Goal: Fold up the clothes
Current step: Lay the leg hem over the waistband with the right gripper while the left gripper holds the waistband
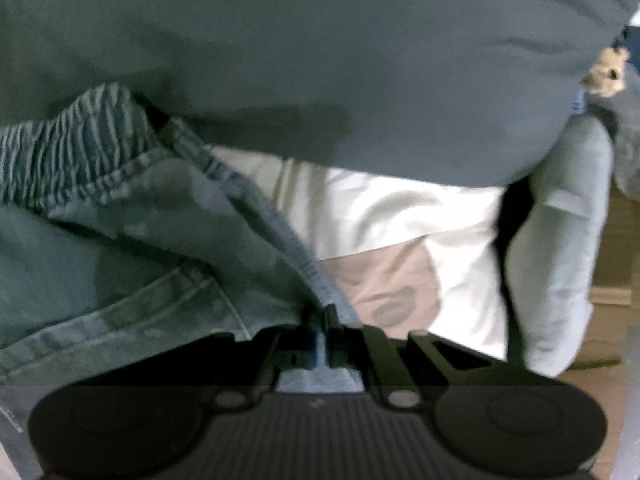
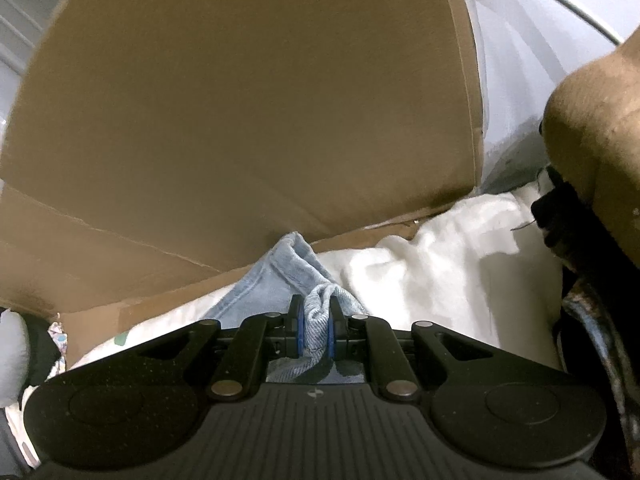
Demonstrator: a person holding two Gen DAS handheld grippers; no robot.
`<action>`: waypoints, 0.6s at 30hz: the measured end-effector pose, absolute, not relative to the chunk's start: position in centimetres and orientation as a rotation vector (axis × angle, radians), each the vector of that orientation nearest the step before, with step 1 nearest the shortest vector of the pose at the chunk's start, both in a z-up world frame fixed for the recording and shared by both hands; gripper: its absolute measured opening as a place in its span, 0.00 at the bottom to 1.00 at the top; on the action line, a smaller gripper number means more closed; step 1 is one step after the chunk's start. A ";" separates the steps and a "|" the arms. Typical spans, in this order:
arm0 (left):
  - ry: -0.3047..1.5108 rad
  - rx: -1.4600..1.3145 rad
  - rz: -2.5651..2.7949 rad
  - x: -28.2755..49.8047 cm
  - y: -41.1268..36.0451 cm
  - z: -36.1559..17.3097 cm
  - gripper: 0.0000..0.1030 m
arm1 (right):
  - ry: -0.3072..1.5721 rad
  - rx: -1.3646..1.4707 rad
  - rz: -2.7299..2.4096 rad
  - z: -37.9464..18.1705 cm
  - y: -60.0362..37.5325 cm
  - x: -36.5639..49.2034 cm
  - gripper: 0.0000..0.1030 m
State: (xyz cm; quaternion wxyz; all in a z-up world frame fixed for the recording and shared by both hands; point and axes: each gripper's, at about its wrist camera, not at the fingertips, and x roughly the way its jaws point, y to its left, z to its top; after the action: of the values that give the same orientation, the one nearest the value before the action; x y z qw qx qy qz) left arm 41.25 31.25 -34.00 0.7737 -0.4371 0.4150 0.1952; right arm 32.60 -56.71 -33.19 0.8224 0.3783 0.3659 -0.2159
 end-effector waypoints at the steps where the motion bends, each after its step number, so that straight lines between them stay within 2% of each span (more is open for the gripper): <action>1: 0.889 -0.947 0.414 41.1 31.2 -33.7 0.02 | 0.773 0.804 -0.459 -33.0 -56.6 32.6 0.10; 7: 0.857 -0.949 0.382 40.9 31.0 -32.8 0.02 | 0.732 0.795 -0.466 -30.9 -56.9 32.5 0.10; 18: 0.848 -0.923 0.372 41.8 31.2 -31.9 0.02 | 0.735 0.828 -0.551 -30.9 -57.3 34.9 0.10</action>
State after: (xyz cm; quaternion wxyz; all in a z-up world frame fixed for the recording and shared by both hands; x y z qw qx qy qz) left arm 41.76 31.21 -31.92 0.7938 -0.4292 0.3946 0.1732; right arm 34.87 -57.28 -30.93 0.8148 0.3880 0.3448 -0.2581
